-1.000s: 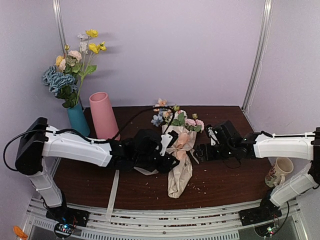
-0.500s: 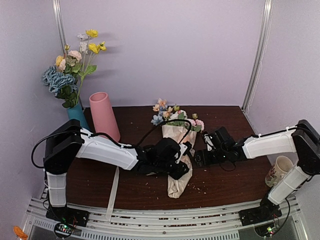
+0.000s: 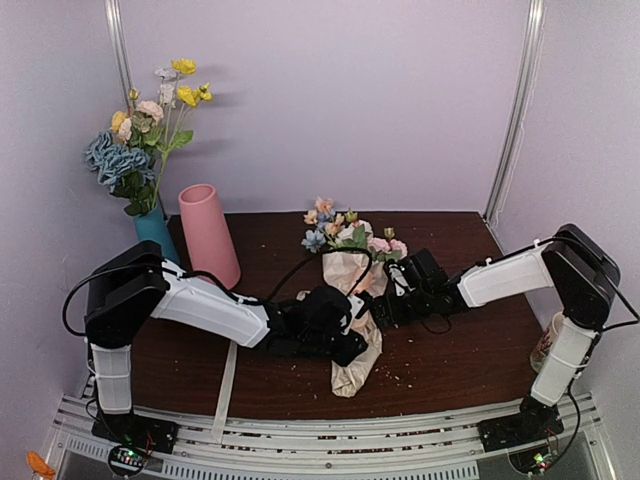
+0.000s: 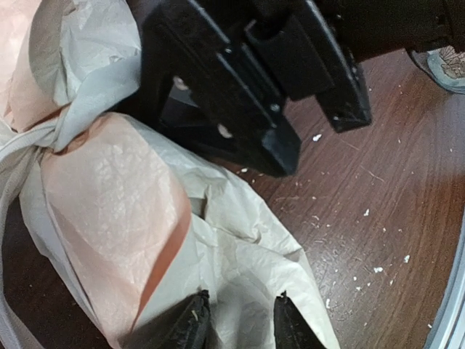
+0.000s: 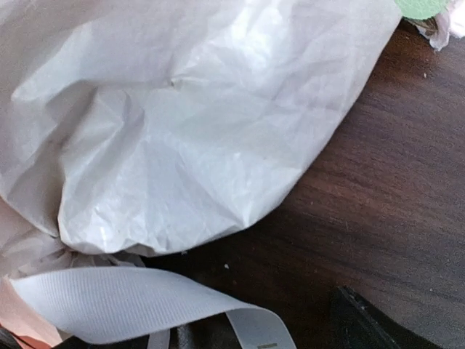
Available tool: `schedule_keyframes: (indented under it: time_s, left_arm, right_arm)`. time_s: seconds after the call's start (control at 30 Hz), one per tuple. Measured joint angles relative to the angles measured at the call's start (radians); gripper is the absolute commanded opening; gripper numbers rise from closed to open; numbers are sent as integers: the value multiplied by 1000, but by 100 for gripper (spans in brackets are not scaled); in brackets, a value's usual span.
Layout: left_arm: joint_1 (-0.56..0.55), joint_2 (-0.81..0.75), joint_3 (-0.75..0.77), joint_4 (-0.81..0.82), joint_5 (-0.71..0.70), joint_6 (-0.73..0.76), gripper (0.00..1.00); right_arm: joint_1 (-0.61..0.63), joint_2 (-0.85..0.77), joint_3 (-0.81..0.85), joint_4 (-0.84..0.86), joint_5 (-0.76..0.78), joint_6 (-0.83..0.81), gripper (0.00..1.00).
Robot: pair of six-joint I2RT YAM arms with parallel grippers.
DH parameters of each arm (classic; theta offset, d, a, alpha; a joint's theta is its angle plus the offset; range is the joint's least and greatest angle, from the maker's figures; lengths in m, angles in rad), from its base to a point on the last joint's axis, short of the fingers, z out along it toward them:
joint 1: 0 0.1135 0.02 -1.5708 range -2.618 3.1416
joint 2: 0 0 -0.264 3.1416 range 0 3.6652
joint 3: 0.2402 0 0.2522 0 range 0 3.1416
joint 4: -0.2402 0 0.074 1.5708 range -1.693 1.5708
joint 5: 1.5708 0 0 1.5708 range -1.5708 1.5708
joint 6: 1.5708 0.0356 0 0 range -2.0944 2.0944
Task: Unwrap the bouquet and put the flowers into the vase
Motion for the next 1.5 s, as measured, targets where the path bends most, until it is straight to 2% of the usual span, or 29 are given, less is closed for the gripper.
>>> schedule_keyframes:
  time_s: [0.1,0.3,0.43,0.73,1.1,1.5]
  left_arm:
    - [0,-1,-5,8,0,0,32]
    - [5,-2,-8,14,6,-1,31]
    - [8,-3,-18,31,9,-2,30]
    - [18,-15,-54,70,13,-19,27]
    - [24,-28,-97,124,13,-44,26]
    - [26,-28,-117,166,18,-49,27]
  right_arm:
    - [0,30,27,10,10,-18,69]
    - [0,46,32,30,-3,-37,33]
    - [-2,41,9,55,-33,-27,1]
    - [-53,-10,-18,27,-82,19,0]
    - [-154,-227,-42,-89,-102,67,0]
    - [-295,-522,-10,-251,30,77,0]
